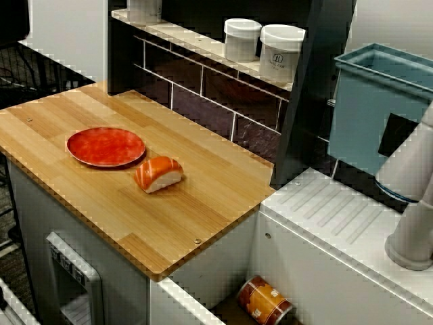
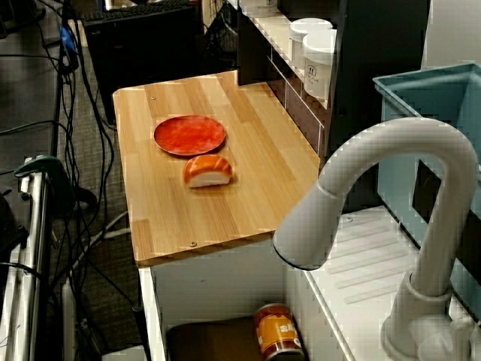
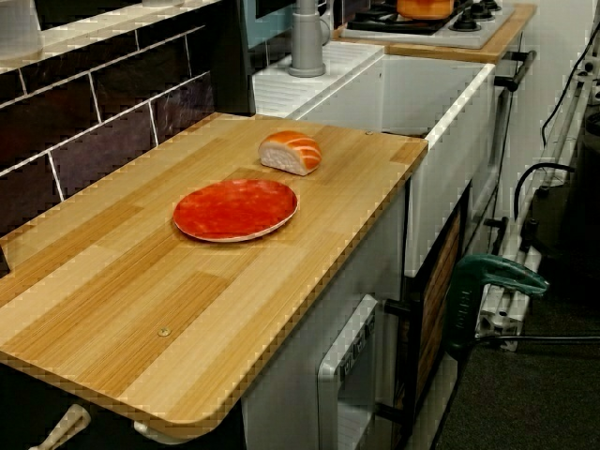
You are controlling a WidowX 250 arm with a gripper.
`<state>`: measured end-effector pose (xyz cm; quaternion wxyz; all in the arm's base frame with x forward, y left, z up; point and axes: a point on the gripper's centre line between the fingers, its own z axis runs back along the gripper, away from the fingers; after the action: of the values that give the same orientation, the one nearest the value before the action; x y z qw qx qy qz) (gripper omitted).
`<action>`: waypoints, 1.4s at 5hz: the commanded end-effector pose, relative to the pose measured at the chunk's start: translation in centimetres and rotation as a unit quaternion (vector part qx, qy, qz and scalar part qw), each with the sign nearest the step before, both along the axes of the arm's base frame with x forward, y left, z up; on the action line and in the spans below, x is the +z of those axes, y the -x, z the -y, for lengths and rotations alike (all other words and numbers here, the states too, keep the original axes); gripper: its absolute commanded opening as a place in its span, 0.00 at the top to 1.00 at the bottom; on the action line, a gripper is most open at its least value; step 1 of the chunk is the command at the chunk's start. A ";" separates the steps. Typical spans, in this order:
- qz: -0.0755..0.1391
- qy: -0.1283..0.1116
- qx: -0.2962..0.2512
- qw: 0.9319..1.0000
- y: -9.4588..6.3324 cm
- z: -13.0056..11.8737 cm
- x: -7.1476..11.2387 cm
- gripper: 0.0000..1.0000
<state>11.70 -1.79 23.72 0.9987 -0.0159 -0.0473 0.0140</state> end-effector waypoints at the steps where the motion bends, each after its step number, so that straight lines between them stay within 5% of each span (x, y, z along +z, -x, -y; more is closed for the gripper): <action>1: 0.000 0.000 0.000 1.000 0.0 0.0 0.0 0.00; 4: 0.012 -0.006 -0.027 1.000 -7.6 -2.2 -2.5 0.00; 5: 0.009 -0.009 -0.109 0.994 -10.8 -1.2 -4.4 0.00; 7: 0.043 -0.024 -0.095 0.994 -14.5 -1.3 -5.9 0.00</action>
<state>25.49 -0.22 16.57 0.9942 -0.0004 -0.0654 -0.0849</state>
